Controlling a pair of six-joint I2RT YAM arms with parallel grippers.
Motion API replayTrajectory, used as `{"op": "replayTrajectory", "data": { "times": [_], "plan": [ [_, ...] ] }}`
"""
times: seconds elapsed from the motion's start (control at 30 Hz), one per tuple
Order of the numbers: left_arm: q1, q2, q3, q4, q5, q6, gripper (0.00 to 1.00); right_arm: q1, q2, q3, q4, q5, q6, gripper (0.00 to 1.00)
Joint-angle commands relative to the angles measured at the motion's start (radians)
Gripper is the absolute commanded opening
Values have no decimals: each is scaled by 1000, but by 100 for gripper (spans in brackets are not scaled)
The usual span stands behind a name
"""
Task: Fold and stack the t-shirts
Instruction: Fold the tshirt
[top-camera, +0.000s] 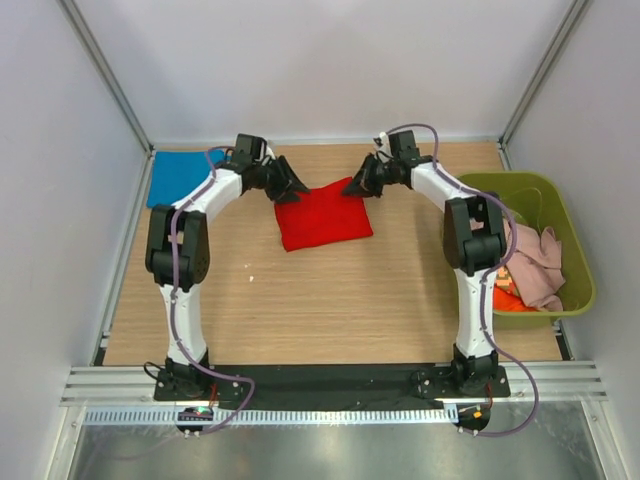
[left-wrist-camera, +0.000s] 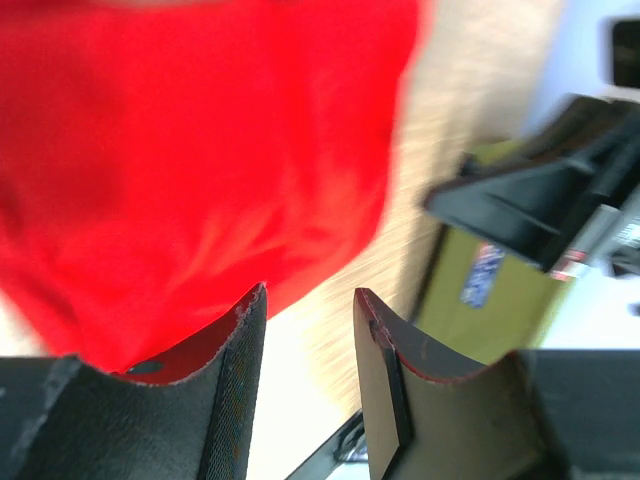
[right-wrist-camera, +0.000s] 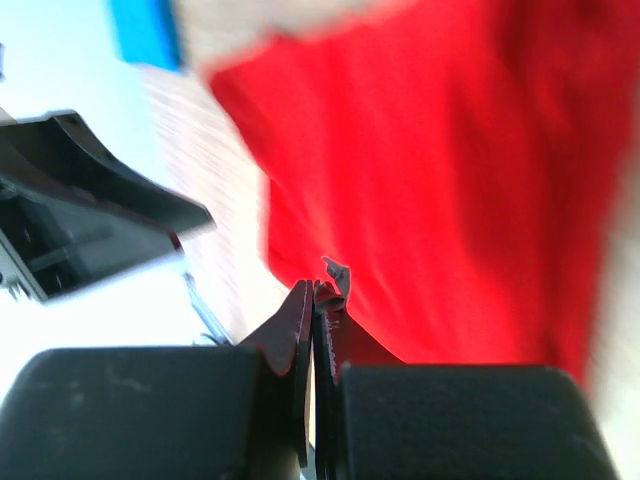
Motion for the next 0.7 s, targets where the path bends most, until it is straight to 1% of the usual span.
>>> {"op": "replayTrajectory", "data": {
  "times": [0.0, 0.07, 0.1, 0.2, 0.3, 0.33, 0.5, 0.67],
  "plan": [
    [13, 61, 79, 108, 33, -81, 41, 52, 104, 128, 221, -35, 190, 4],
    [19, 101, 96, 133, 35, -113, 41, 64, 166, 177, 254, -37, 233, 4],
    [30, 134, 105, 148, 35, -121, 40, 66, 215, 194, 308, -26, 282, 4],
    [59, 166, 83, 179, 24, -143, 40, 44, 284, 172, 413, 4, 362, 4],
    [82, 197, 56, 182, -5, -117, 39, 8, 312, 112, 513, 52, 393, 4],
    [88, 218, 44, 180, -6, -114, 39, -2, 318, 96, 522, 78, 384, 4],
    [136, 283, 42, 173, -25, -72, 38, -71, 349, 52, 545, 90, 361, 4],
    [151, 332, 119, 87, -54, 8, 37, -111, 355, 23, 553, 115, 370, 6]
  ]
}}
